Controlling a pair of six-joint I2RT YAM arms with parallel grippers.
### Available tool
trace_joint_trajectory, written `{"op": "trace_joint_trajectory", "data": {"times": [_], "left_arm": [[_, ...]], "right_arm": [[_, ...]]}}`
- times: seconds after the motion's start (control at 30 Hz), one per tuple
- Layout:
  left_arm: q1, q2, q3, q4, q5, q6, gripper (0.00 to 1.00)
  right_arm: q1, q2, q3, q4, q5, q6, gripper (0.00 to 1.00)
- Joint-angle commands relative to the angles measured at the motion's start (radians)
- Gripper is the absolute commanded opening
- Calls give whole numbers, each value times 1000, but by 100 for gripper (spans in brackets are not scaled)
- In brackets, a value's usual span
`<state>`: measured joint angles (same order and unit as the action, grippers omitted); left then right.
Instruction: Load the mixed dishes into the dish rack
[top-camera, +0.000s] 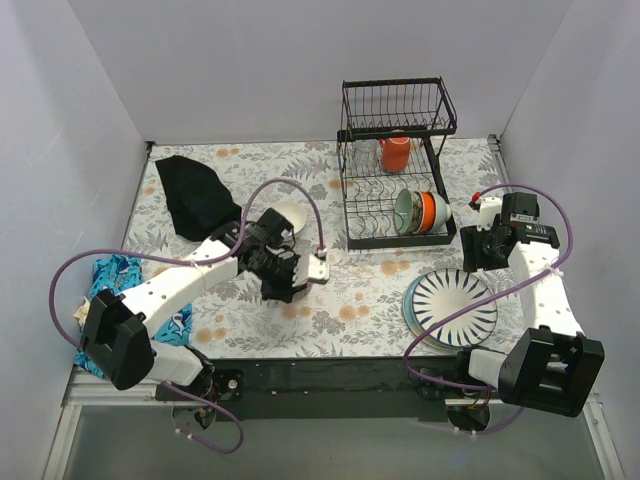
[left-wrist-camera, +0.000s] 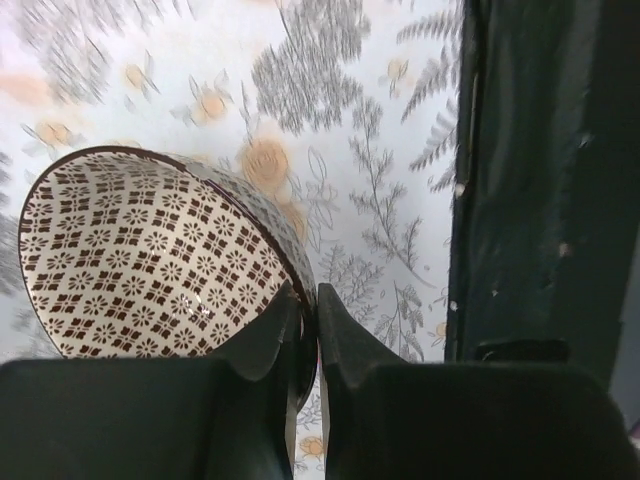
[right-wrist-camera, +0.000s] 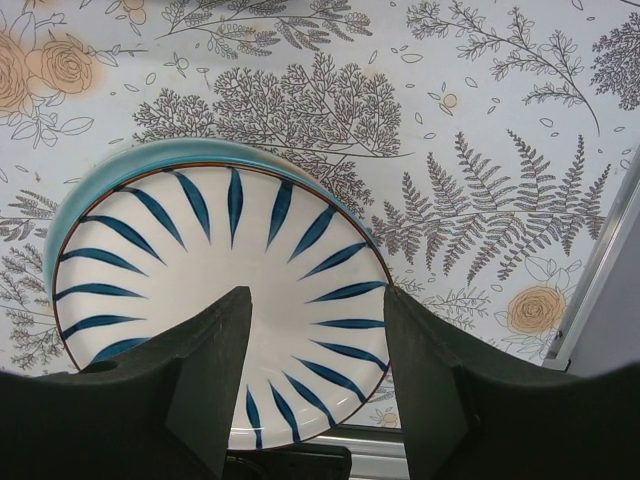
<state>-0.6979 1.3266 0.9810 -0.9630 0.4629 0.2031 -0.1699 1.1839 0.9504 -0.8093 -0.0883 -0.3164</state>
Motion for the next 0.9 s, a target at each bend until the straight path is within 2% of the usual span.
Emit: {"op": "trace_joint_trajectory", "data": {"times": [0.0,0.13,0.23,0.3,0.43,0.7,0.77,0.8,0.87], "left_arm": [[0,55,312,30,173,-94,0],[8,219,481,199,269,-269,0],[32,350,580,384,316,-472,0],[47,445,648,526,333,-672,0],[54,597,763,668,342,-942,0],[67,727,745,1110,341,-1310,0],[78,762,707,1213,345,-1448,0],[80,776,691,1318,345,-1493,0],[83,824,674,1400,320,-1617,0]], "right_arm": [[-3,3,-1,25,6,8,64],[-3,11,4,21,13,8,64],[-5,20,17,24,21,8,64],[-3,25,24,22,25,8,64],[-3,29,30,21,36,4,64],[-5,36,5,19,51,-3,64],[-5,42,4,16,55,-4,64],[-5,43,5,15,59,-6,64],[-3,54,10,10,65,-9,64]]}}
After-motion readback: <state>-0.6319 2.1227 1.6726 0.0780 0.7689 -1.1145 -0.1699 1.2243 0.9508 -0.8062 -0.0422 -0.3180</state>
